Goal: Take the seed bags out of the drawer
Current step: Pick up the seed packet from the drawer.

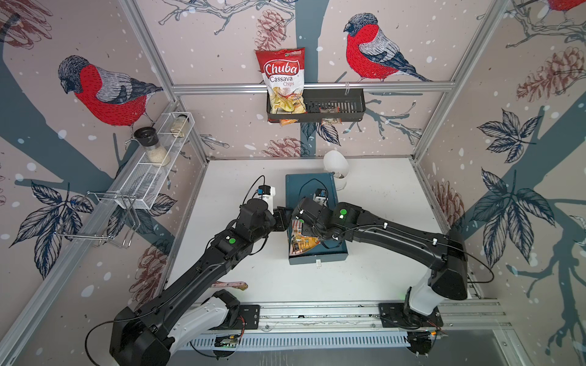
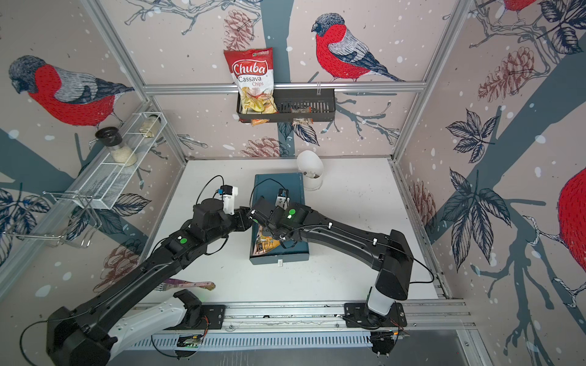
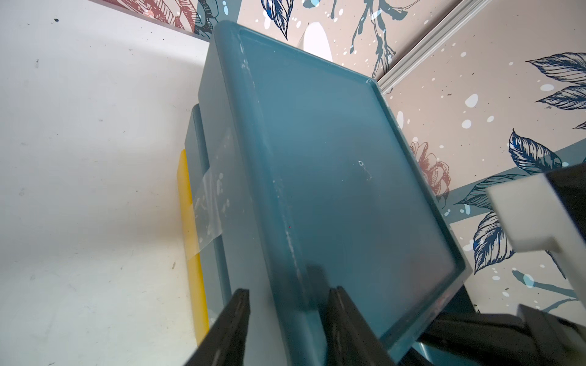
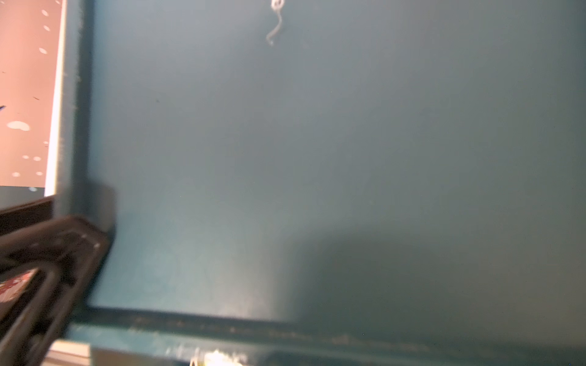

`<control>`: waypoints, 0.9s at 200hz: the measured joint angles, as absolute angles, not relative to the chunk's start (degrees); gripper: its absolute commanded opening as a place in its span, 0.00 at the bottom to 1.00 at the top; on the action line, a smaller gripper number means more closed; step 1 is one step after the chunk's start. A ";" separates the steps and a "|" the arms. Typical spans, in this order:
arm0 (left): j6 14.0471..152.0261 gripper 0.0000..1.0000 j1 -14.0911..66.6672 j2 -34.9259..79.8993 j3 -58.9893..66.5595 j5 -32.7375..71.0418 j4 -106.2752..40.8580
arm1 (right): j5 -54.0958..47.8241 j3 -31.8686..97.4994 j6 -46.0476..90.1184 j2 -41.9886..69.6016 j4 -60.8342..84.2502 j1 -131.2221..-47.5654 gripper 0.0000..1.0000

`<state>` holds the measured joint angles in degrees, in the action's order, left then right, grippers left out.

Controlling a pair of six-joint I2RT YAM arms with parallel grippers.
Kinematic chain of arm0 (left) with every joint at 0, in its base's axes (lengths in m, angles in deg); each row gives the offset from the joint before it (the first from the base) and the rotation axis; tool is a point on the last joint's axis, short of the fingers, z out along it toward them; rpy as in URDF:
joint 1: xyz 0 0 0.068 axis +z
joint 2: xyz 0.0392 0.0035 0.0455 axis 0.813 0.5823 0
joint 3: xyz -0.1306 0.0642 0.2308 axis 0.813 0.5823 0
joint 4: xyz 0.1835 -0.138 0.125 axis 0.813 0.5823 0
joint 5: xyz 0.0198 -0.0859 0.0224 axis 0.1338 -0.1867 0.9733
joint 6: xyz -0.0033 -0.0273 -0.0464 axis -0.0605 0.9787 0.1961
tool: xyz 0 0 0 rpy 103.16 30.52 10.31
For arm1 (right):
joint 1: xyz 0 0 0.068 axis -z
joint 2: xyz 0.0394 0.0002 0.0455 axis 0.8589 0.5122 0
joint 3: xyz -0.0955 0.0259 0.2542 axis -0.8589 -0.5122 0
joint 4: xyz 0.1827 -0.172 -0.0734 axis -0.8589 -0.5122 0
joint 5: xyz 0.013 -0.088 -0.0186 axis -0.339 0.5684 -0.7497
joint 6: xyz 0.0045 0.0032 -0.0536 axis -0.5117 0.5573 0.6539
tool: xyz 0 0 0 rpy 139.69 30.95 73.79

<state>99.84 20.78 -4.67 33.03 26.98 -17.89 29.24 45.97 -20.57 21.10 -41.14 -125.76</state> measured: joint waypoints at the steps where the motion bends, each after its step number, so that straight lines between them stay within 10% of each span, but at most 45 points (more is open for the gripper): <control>1: 99.84 0.45 20.78 -4.67 33.06 26.98 -17.92 | 29.18 45.97 -20.57 21.04 -41.16 -125.74 0.00; 180: 98.48 0.47 20.78 -5.90 34.08 28.18 -18.99 | 16.26 35.79 -24.94 -1.02 -39.18 -127.61 0.00</control>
